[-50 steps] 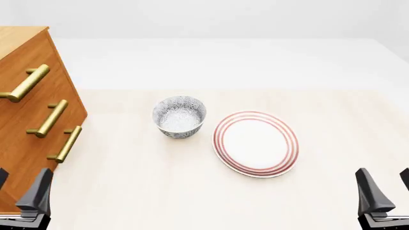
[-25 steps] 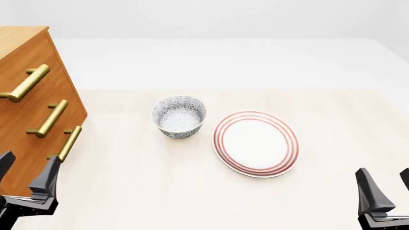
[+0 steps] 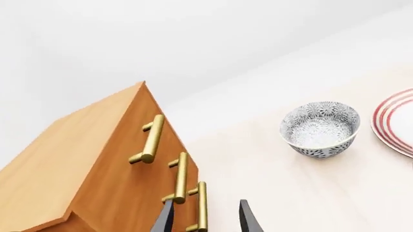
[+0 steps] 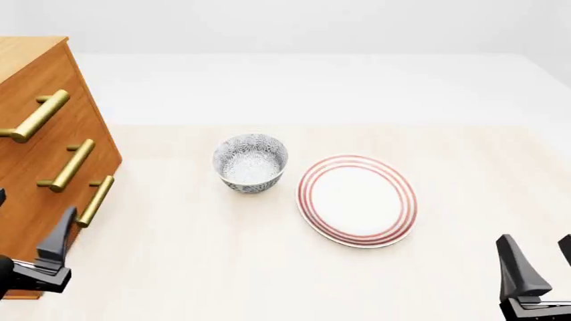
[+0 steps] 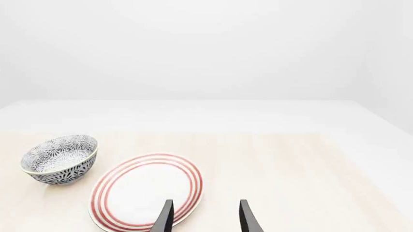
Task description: Open the top drawer of the cabinet.
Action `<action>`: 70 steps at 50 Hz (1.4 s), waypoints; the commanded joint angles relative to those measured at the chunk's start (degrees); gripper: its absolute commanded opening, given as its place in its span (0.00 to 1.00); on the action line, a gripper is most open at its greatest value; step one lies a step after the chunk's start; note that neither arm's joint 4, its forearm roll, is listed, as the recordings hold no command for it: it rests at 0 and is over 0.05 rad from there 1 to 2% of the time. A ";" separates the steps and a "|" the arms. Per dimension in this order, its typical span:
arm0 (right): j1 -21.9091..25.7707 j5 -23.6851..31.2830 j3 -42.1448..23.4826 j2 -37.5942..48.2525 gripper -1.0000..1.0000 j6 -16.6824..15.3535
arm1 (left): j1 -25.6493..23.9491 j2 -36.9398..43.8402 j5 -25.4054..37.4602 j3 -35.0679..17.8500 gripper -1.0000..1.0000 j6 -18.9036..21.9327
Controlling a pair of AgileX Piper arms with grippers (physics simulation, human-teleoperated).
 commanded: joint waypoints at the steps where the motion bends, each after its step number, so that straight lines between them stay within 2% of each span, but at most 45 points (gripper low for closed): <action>1: -0.02 0.00 0.05 -0.05 1.00 0.00 | 0.25 0.45 3.17 -3.09 1.00 9.72; 6: -0.02 0.00 0.05 -0.05 1.00 -0.01 | -0.03 2.69 1.89 -3.37 1.00 14.10; 10: -0.02 0.00 0.05 -0.05 1.00 0.01 | 0.83 5.71 -0.99 -2.35 1.00 19.33; 16: -0.02 0.00 0.05 -0.05 1.00 0.01 | 0.56 8.50 -2.60 -2.81 1.00 22.51; 23: -0.02 0.00 0.05 -0.05 1.00 0.00 | 1.64 11.90 -6.75 -1.35 1.00 30.14; 31: -0.02 0.00 0.05 -0.06 1.00 0.01 | 2.04 12.83 -7.08 -2.54 1.00 33.65; 37: -0.02 0.00 0.05 -0.04 1.00 0.01 | 3.81 13.68 -9.21 -1.61 1.00 38.71; 52: -0.01 0.00 0.05 -0.05 1.00 0.01 | 5.43 17.76 -12.25 -4.15 1.00 43.32; 55: -0.01 0.00 0.05 -0.05 1.00 -0.02 | 6.95 19.62 -16.17 -2.49 1.00 46.37; 70: -0.02 0.00 0.05 -0.04 1.00 0.00 | 7.83 27.06 -22.51 -4.65 1.00 48.53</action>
